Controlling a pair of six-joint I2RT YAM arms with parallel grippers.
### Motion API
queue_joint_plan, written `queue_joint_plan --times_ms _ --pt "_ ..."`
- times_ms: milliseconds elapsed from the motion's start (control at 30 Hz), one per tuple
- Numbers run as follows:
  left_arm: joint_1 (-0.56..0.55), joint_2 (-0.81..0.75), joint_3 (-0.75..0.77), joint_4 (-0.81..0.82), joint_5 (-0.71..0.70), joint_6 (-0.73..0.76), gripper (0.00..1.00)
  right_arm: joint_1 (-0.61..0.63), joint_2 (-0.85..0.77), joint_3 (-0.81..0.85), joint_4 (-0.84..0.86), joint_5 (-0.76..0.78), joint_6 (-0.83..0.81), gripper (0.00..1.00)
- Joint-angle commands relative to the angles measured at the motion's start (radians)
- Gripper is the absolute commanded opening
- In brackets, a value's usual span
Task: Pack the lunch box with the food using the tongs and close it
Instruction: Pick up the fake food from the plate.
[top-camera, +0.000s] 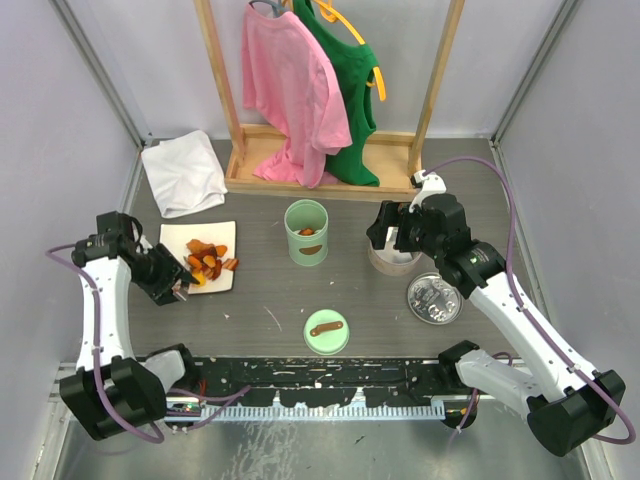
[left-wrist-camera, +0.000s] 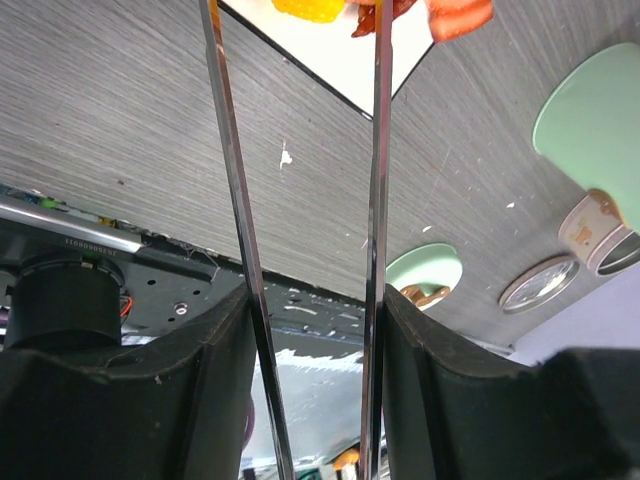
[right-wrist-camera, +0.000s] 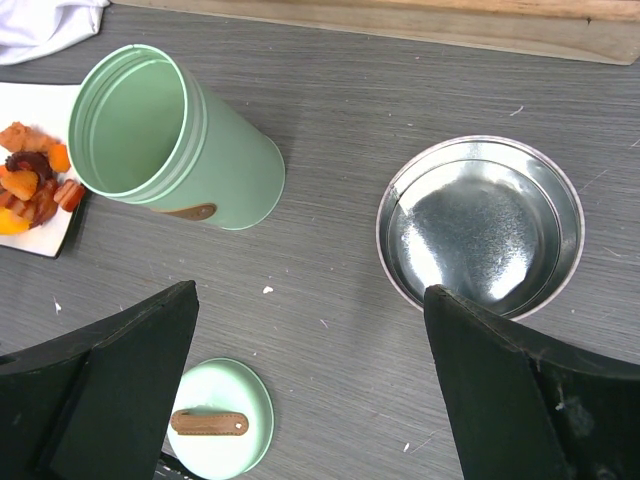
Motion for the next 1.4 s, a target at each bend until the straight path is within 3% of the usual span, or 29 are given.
queue_joint_plan --times_ms 0,400,667,1000,1367 --pt "0.006 0.036 0.06 -0.019 0.075 0.115 0.48 -0.003 0.001 0.018 0.045 -0.007 -0.008 1.0" --pt "0.007 0.096 0.08 -0.049 0.079 0.148 0.51 -0.003 0.008 0.026 0.05 -0.025 0.002 1.0" --pt "0.004 0.164 0.144 -0.108 -0.035 0.179 0.51 -0.004 0.012 0.026 0.053 -0.031 0.015 1.0" --pt "-0.099 0.244 0.167 -0.145 -0.206 0.155 0.51 -0.004 0.017 0.03 0.059 -0.04 0.022 1.0" --pt "-0.096 0.19 0.177 -0.148 -0.295 0.144 0.38 -0.005 0.016 0.029 0.059 -0.036 0.022 1.0"
